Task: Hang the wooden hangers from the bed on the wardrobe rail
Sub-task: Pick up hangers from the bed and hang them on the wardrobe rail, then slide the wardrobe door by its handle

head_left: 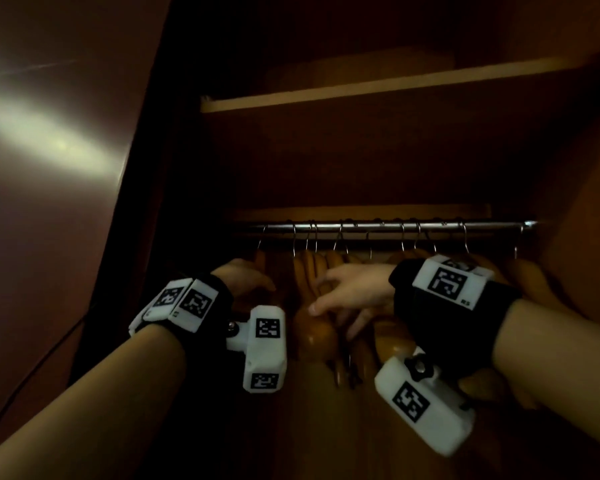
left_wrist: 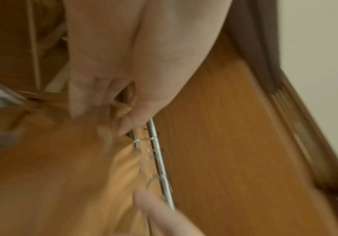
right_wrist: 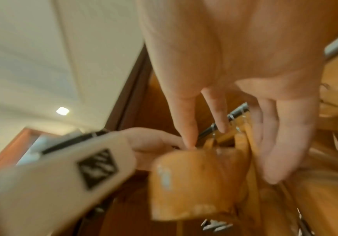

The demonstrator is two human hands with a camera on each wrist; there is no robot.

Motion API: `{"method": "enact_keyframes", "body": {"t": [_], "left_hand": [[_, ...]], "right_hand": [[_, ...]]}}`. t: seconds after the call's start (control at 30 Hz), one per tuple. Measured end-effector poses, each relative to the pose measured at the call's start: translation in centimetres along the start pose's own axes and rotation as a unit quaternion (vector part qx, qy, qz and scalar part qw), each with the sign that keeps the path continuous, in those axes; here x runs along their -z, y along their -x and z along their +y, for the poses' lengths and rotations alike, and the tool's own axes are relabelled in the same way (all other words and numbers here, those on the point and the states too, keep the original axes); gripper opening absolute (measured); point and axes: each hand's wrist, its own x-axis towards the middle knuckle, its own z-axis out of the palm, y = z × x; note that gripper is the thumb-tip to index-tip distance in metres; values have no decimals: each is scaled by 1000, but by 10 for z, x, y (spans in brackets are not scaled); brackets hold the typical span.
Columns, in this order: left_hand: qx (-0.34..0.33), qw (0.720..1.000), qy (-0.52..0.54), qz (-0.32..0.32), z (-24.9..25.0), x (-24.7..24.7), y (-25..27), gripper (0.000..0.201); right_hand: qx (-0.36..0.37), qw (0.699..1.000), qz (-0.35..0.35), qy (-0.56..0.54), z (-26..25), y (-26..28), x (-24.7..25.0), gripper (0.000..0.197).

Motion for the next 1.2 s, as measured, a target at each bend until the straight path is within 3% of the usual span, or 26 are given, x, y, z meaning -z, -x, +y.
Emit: {"method": "enact_keyframes", "body": {"t": [0.17, 0.4, 0.57, 0.67, 0.83, 1.07, 1.2], "left_hand": [[-29, 995, 88, 27, -17, -1, 71, 65], [-81, 990, 113, -6, -54, 22, 203, 58], [-86, 993, 81, -1, -101, 62, 280, 56], [-58, 997, 58, 12, -146, 88, 320, 52], [40, 999, 22, 28, -217, 124, 364, 54], [111, 990, -2, 85, -283, 150, 374, 54], [146, 981, -25, 123, -317, 157, 370, 54]], "right_hand": [[50, 998, 23, 19, 2, 36, -18, 65], [83, 992, 60, 78, 18, 106, -70, 68], [157, 983, 42, 88, 11, 156, -154, 67], [203, 973, 19, 105, -3, 177, -216, 63], [250, 936, -16, 247, -21, 193, -312, 56], [344, 859, -18, 379, -32, 156, -397, 42], [360, 833, -36, 418, -40, 122, -440, 40]]}}
